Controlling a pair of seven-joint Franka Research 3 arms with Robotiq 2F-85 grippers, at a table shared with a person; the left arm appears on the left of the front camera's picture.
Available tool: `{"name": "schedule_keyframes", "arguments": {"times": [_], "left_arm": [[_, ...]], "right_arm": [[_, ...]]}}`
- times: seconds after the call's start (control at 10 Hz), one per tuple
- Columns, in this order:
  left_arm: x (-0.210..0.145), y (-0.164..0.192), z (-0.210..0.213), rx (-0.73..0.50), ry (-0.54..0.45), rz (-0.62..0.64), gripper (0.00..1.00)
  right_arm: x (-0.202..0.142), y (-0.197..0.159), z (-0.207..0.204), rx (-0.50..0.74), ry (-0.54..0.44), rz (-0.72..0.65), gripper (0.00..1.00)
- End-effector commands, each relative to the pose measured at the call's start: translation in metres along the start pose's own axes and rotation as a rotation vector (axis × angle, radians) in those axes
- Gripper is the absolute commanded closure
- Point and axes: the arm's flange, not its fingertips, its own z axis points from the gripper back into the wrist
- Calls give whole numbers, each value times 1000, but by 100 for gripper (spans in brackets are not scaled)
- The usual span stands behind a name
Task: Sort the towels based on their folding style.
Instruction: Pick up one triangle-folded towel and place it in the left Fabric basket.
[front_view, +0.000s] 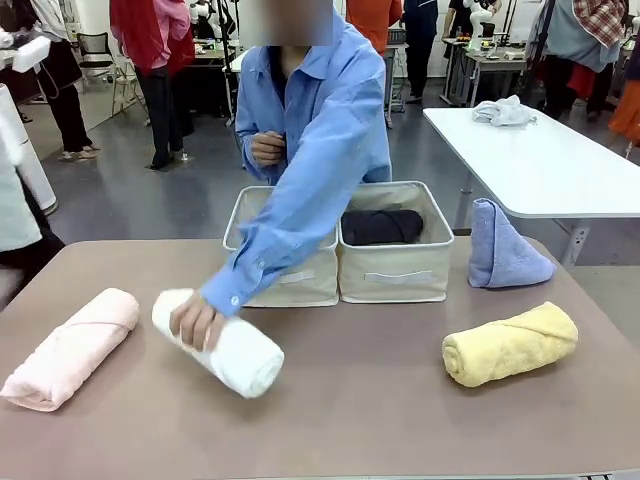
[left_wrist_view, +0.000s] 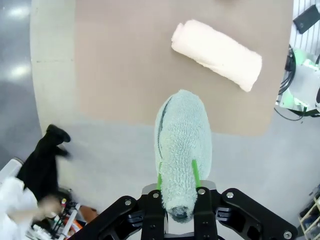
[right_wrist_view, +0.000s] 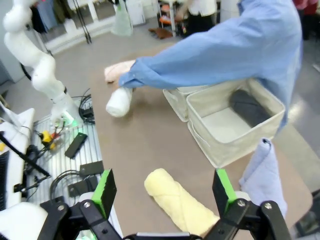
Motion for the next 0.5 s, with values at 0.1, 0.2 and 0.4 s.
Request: {"name": "schedule_keyframes", "arguments": {"times": [0.1, 0.2, 0.4], "left_arm": [[13, -6, -10, 33, -43, 11, 82], [12, -8, -12, 34, -47, 20, 82], [13, -5, -12, 32, -50, 17, 82]], "right_arm": [[0, 1, -1, 3, -8, 9, 0], [0, 1, -1, 3, -8, 9, 0], [0, 1, -1, 3, -8, 9, 0]]}}
